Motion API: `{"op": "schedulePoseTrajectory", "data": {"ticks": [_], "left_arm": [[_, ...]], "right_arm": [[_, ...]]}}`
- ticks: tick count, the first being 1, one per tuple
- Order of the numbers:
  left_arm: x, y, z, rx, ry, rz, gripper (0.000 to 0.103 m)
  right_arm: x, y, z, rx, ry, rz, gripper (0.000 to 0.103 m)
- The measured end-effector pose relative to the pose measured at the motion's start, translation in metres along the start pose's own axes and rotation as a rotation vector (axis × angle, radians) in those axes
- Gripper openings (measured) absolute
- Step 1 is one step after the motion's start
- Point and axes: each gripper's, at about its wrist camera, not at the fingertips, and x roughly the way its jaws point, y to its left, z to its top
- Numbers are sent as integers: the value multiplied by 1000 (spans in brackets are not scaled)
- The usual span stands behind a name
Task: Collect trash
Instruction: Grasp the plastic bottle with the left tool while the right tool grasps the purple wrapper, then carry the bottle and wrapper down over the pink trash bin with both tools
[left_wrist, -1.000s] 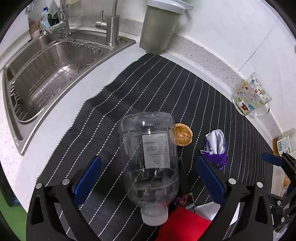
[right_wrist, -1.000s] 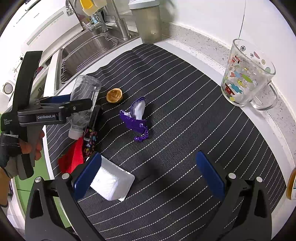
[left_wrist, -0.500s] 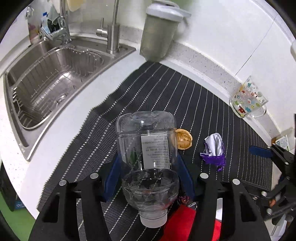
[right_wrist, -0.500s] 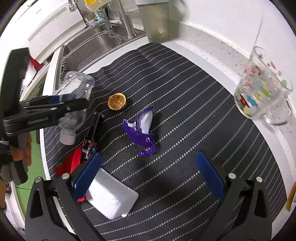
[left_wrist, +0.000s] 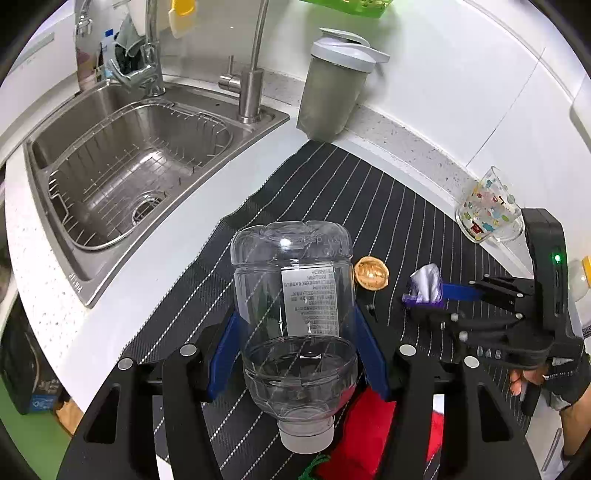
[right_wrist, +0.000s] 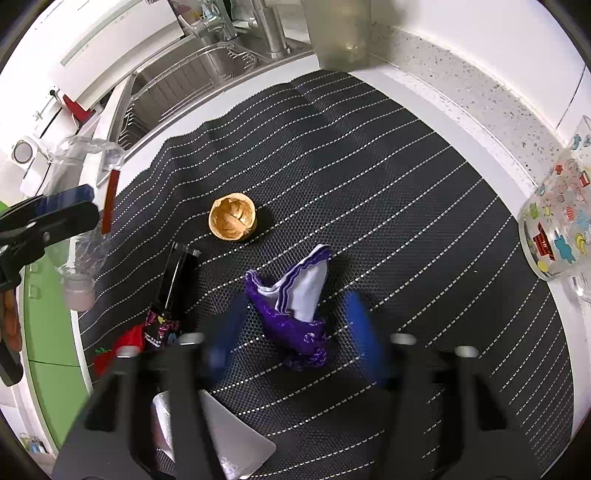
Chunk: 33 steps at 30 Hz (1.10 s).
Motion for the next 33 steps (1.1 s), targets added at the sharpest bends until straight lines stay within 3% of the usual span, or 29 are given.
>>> {"op": "schedulePoseTrajectory", "data": {"ticks": [4, 13, 23, 28, 33], "left_arm": [[-8, -2, -6, -10, -7, 1, 57], [-62, -5, -45, -66, -65, 34, 57], [-151, 40, -144, -254, -130, 186, 57], [-194, 75, -206, -360, -143, 268, 58], [-221, 116, -269, -461, -142, 317, 58]], "right_arm": [[-10, 4, -3, -23, -15, -3, 18], [-72, 46, -14, -146, -98, 35, 15], [-106, 180, -50, -422, -130, 225, 15], [-96, 265, -78, -537, -94, 312, 15], [-72, 338, -108, -618, -52, 343, 15]]}}
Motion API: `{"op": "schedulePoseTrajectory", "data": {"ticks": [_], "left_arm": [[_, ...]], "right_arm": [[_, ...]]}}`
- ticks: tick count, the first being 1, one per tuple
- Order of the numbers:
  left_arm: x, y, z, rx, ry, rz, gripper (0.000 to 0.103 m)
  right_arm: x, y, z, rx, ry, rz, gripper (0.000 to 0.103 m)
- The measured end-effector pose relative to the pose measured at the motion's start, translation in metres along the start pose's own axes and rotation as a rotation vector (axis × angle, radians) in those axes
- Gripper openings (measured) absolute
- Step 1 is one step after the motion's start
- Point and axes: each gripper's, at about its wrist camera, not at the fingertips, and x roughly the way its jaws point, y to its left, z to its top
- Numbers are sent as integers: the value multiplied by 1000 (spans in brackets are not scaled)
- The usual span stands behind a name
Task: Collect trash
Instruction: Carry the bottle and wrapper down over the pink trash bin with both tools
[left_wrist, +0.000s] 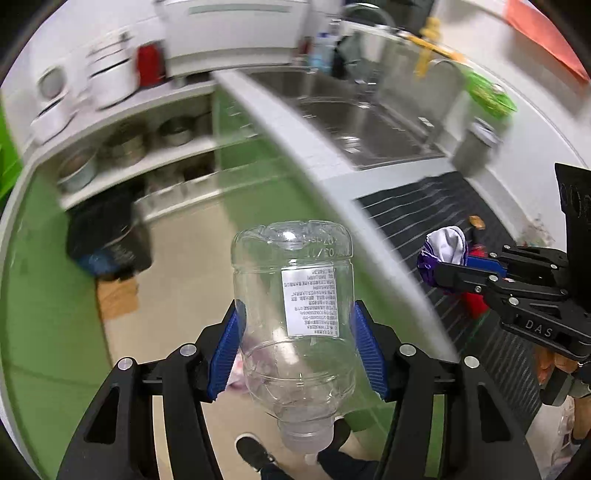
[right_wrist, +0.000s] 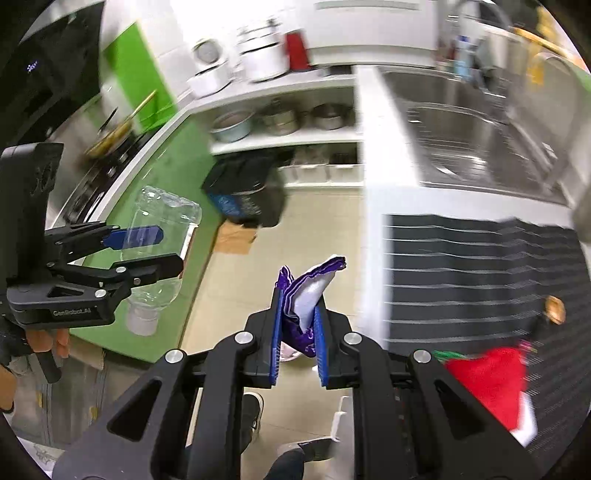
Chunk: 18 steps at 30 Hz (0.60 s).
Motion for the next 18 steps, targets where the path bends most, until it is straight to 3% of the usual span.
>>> {"op": "schedulePoseTrajectory", "data": {"ticks": [8, 11, 18], "left_arm": [[28, 86, -35, -68, 45, -2, 58], [60, 109, -44, -72, 67, -15, 58], [179, 153, -90, -86, 114, -26, 58]], "right_arm": [[94, 60, 4, 6, 103, 9, 14], [132, 62, -1, 21, 127, 7, 14], [241, 42, -39, 35, 164, -1, 14]]}}
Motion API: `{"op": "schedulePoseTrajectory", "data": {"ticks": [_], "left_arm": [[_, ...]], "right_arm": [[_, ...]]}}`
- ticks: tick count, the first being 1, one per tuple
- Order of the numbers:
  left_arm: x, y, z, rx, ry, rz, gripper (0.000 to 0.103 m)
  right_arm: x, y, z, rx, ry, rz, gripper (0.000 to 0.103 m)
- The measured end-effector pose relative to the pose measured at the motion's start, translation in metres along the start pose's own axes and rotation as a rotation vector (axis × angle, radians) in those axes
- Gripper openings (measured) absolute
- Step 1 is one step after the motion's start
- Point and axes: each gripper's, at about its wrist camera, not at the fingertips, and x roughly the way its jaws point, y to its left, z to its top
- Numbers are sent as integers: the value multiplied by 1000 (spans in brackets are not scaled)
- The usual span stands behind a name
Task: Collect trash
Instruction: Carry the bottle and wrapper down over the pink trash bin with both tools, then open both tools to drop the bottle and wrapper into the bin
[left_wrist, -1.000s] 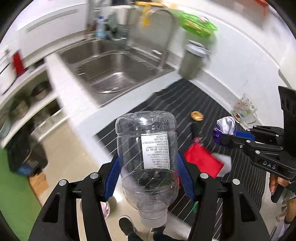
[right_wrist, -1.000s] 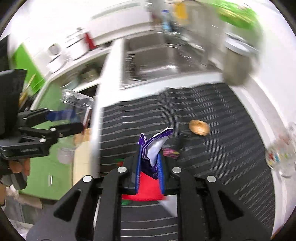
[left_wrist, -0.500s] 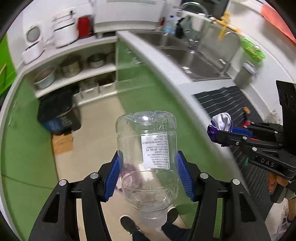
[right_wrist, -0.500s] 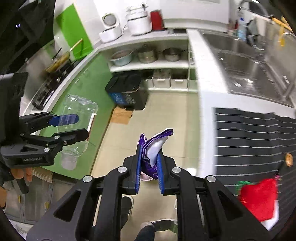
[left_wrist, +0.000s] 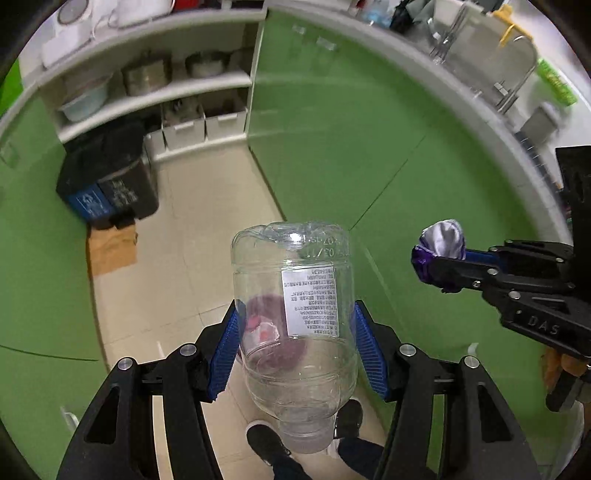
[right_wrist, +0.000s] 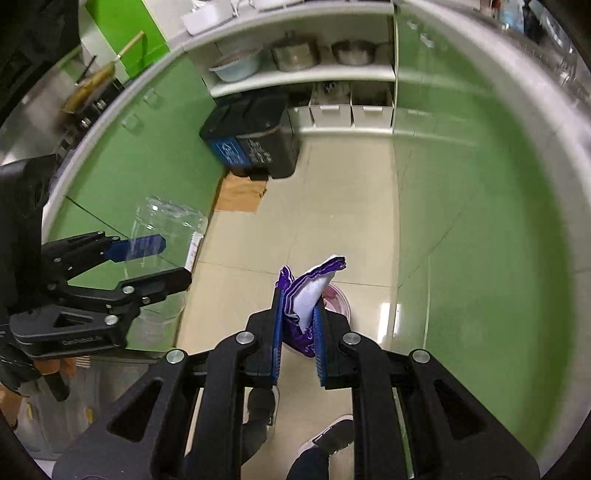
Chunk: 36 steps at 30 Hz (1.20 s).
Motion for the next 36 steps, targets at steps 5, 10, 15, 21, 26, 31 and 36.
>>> {"op": "schedulePoseTrajectory", "data": {"ticks": [5, 10, 15, 21, 26, 31, 36], "left_arm": [[73, 26, -27, -25, 20, -25, 58], [122, 44, -51, -60, 26, -17, 87], [134, 55, -63, -86, 24, 4, 98], [122, 68, -73, -117, 13, 26, 98], [115, 82, -79, -139, -2, 40, 98], [110, 99, -85, -163, -17, 62, 98], [110, 109, -88, -180, -15, 74, 98]], "right_arm": [[67, -21, -21, 5, 14, -10, 14], [111, -30, -40, 11, 36, -11, 14], [134, -27, -50, -2, 61, -6, 14], [154, -14, -52, -15, 80, 20, 14], [178, -3, -50, -36, 98, 50, 14], [203, 6, -46, -63, 113, 68, 29], [211, 6, -46, -68, 99, 42, 100]]}}
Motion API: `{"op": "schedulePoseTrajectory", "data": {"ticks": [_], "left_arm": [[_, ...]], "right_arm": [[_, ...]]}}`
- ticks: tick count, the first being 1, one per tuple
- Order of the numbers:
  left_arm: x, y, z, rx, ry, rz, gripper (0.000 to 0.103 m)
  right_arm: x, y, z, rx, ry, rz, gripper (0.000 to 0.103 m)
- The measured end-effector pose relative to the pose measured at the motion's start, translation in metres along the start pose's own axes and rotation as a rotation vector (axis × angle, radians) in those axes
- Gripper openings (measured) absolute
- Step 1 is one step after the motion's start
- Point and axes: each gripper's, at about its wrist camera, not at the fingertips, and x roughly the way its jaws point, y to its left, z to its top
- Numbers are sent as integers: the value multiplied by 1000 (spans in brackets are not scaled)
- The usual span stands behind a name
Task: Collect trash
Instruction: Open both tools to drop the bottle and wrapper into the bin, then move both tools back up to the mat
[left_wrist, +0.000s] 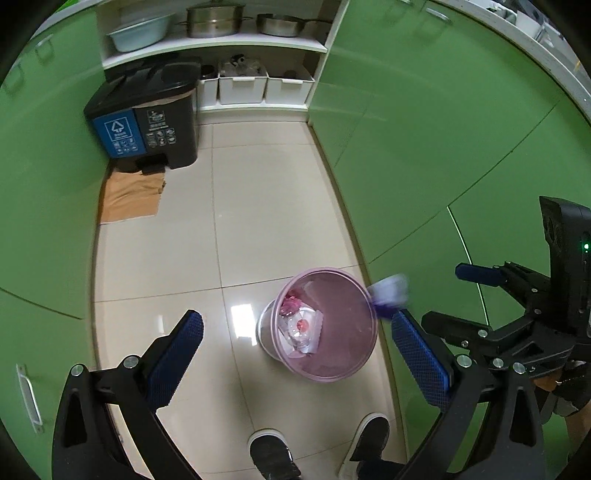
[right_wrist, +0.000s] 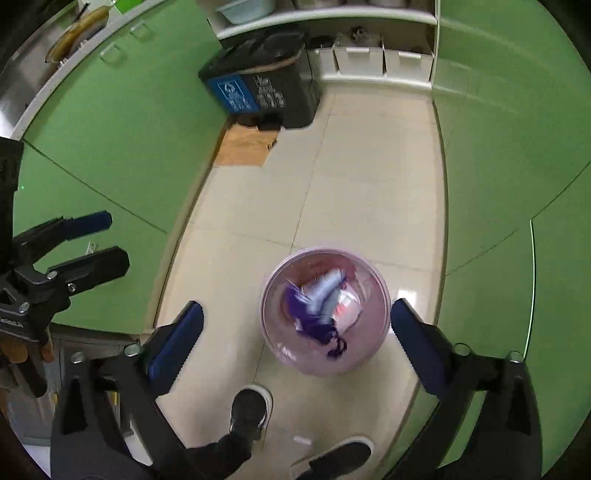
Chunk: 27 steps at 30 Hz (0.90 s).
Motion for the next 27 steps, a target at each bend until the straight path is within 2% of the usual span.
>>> {"op": "schedulePoseTrajectory", "data": {"ticks": [5, 10, 14, 19, 24, 27], "left_arm": [[-3, 0, 2, -2, 10, -5, 98], [-30, -13, 6, 13, 11, -14, 98], [-73, -30, 17, 32, 3, -19, 98], [-149, -63, 38, 68, -14, -34, 98], [-231, -110, 61, 134, -47, -57, 98], [-266, -136, 73, 184, -74, -70, 98]], "right_arm": [[-10, -5, -1, 30, 20, -28, 100], [-47, -5, 1, 55, 7, -45, 100], [-108, 4, 5, 83, -22, -49, 100], [-201, 18, 12, 126, -78, -38, 100], [-310, 26, 14, 157, -150, -62, 100], [-371, 22, 8, 186, -209, -92, 100]]}}
